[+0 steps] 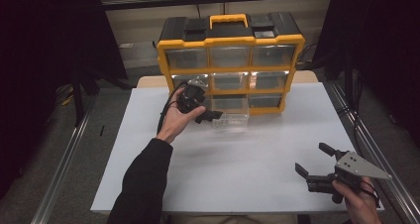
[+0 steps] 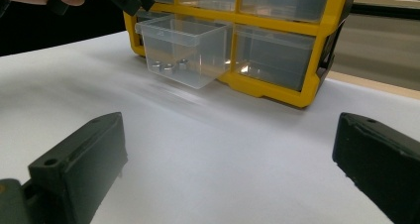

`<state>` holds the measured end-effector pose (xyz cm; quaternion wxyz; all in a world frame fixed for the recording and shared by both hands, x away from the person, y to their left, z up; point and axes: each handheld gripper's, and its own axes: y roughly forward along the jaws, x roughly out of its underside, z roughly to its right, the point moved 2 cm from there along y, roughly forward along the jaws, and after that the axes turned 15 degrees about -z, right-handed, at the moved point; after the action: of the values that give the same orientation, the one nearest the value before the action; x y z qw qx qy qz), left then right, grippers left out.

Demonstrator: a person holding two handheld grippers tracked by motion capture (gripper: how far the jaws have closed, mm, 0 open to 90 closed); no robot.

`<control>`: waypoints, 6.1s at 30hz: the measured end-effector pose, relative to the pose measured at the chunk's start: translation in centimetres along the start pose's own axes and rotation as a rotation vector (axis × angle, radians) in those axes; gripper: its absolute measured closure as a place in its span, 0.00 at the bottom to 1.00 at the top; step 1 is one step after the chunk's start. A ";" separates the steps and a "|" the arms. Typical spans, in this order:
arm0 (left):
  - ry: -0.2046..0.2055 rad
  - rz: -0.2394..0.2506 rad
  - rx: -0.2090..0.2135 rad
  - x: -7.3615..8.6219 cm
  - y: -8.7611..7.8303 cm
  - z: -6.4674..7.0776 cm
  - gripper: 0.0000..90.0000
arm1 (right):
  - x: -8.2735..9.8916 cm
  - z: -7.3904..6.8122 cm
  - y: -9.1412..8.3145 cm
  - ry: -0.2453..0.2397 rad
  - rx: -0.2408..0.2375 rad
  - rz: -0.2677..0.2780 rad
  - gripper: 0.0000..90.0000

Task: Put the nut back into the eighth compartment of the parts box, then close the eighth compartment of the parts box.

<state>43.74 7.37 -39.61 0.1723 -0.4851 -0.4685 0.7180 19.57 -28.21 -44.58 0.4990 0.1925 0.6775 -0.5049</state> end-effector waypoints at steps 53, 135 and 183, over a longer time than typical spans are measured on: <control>-0.099 0.360 -0.148 15.1 -3.7 6.2 0.04 | 0.1 0.0 -0.3 0.009 0.011 0.001 0.00; -0.026 0.392 -0.104 11.2 -0.3 9.6 0.05 | -0.3 0.0 0.4 -0.005 -0.009 -0.001 0.00; -0.014 0.399 -0.092 6.0 5.2 7.3 1.00 | -0.3 0.0 0.3 -0.008 -0.010 0.001 0.00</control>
<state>35.74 5.35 -46.53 0.0008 -0.5706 -0.3967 0.7190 19.95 -28.02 -44.52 0.5027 0.1884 0.6779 -0.5023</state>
